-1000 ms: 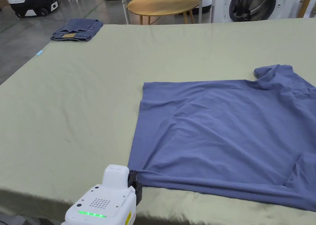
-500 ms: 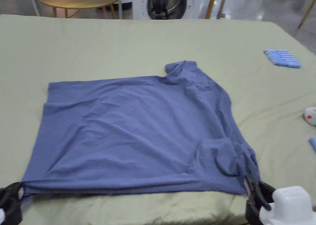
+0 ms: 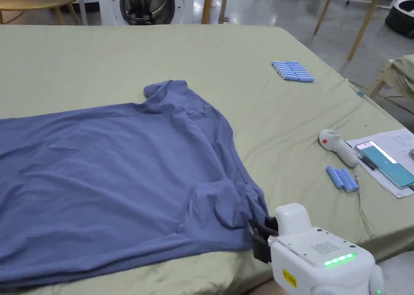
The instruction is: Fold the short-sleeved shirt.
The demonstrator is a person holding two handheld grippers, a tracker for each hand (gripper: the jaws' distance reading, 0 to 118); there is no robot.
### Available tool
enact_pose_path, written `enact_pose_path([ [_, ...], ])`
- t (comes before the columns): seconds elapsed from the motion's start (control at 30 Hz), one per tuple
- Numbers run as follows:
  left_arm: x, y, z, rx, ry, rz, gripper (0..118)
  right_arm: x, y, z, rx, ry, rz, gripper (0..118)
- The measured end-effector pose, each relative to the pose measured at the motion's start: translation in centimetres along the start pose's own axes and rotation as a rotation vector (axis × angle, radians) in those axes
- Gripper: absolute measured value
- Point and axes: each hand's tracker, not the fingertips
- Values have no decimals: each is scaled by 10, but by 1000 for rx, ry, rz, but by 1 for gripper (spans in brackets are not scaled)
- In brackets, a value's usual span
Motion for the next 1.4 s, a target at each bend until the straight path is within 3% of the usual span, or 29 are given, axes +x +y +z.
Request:
enact_pose_path([
  [0.13, 0, -2, -1, -23, 8, -3, 0, -5, -2, 8, 47, -26, 28, 4],
  [0.3, -8, -1, -1, -63, 21, -17, 0, -1, 5, 27, 56, -20, -2, 4],
  [0.5, -18, 51, -11, -32, -15, -47, 0, 6, 60, 35, 80, 26, 7, 4],
  [0.67, -26, 119, -59, 5, -41, -107, 0, 24, 128, -7, 65, 24, 17, 4],
  [0.8, -33, 150, -122, -73, -58, -151, 0, 33, 171, -56, 17, 27, 12, 4],
  [0.97, -46, 141, -195, -278, -77, -80, 0, 19, 189, -119, -105, -35, 124, 4],
  [1.17, -55, 108, -232, -392, -63, -35, 0, 21, 183, -167, -192, -58, 105, 7],
  [1.2, -57, 107, -231, -378, -59, -3, 10, 22, 182, -169, -207, -57, 92, 15],
  [1.23, -59, 108, -228, -347, -46, 31, 57, 23, 183, -169, -204, -68, 72, 38],
  [1.27, -60, 110, -223, -319, 2, 43, 97, 24, 185, -162, -162, -115, 39, 58],
  [1.3, -61, 116, -215, -299, 62, 45, 112, 28, 187, -150, -76, -152, -4, 72],
  [1.4, -72, 132, -165, -76, 26, 132, 111, 37, 192, -97, 192, -162, -119, 77],
])
